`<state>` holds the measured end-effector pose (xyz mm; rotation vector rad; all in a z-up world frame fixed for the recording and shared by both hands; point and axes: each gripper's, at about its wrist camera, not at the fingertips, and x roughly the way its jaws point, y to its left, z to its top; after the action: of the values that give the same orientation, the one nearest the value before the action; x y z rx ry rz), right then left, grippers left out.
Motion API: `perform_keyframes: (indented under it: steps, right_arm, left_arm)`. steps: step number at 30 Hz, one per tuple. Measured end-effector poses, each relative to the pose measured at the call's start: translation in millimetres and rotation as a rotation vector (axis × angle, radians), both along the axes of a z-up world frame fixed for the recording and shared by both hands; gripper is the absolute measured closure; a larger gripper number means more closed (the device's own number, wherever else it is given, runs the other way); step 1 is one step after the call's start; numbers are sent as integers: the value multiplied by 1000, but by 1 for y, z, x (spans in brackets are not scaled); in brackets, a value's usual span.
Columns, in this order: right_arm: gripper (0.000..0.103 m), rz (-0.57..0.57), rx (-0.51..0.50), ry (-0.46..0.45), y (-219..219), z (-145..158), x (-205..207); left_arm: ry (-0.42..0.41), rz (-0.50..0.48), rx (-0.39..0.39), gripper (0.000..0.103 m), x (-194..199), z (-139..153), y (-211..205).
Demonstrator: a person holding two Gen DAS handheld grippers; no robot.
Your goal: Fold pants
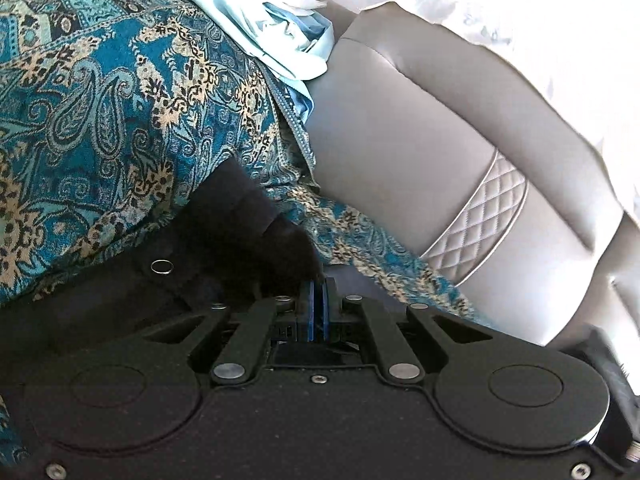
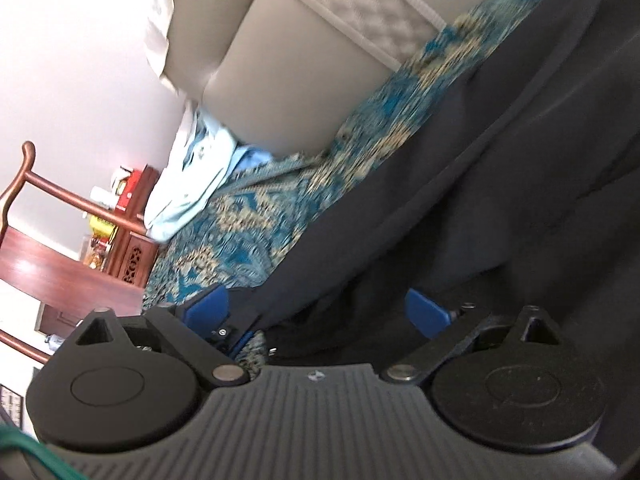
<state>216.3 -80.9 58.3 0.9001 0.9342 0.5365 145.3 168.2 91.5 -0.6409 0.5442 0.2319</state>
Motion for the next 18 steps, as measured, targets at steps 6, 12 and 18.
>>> perform_keyframes:
  steps: [6, 12, 18]
  right_arm:
    - [32, -38, 5, 59, 38, -13, 22]
    - [87, -127, -105, 66, 55, -24, 37]
    - [92, -149, -146, -16, 55, -14, 25]
  left_arm:
    - [15, -9, -42, 98, -6, -4, 11]
    - [49, -29, -124, 99, -16, -20, 28]
    - [64, -67, -315, 75, -30, -43, 53]
